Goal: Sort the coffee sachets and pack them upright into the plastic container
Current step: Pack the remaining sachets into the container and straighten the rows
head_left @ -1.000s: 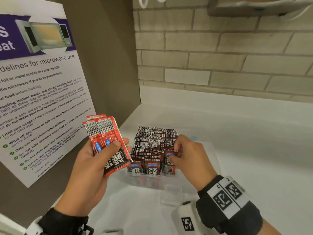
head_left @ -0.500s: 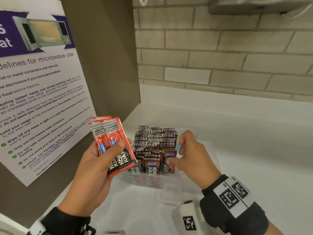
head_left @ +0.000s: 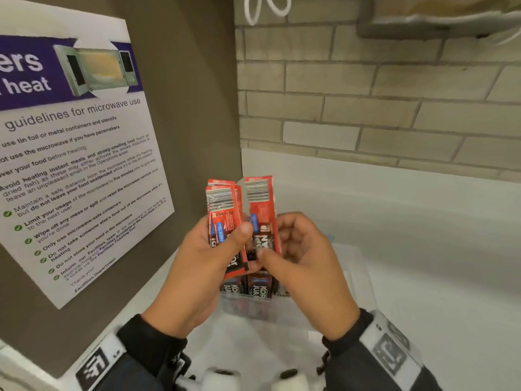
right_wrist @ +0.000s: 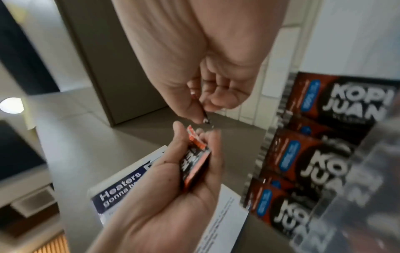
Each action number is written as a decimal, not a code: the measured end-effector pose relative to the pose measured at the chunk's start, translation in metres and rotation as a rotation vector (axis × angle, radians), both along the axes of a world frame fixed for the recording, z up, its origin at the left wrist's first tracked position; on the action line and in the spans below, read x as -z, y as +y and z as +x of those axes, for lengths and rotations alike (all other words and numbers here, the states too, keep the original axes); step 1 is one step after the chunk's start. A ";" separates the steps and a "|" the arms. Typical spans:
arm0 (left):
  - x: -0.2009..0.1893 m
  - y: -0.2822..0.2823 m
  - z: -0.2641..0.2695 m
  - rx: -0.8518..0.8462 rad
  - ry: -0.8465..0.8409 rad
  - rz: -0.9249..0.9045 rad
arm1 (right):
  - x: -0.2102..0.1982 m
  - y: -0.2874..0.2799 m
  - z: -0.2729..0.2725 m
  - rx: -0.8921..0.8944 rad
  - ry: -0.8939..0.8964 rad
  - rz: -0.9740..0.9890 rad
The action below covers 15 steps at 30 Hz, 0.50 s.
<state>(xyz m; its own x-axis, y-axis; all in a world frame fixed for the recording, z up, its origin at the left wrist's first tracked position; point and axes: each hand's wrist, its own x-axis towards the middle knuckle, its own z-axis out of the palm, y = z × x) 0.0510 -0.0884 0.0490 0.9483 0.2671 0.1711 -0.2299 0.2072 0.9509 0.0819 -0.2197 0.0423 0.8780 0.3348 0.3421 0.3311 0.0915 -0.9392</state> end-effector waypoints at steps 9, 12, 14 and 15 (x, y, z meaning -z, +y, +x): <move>-0.004 -0.004 -0.001 -0.053 -0.041 -0.054 | 0.012 0.002 -0.002 0.241 -0.667 -0.594; -0.006 -0.001 0.000 -0.110 -0.069 -0.108 | 0.009 -0.005 -0.004 0.159 -0.505 -0.428; -0.007 0.001 -0.001 -0.125 -0.079 -0.141 | 0.004 -0.008 -0.004 0.165 -0.257 -0.255; -0.006 0.001 -0.001 -0.118 -0.082 -0.151 | 0.002 -0.010 -0.002 0.130 -0.120 -0.170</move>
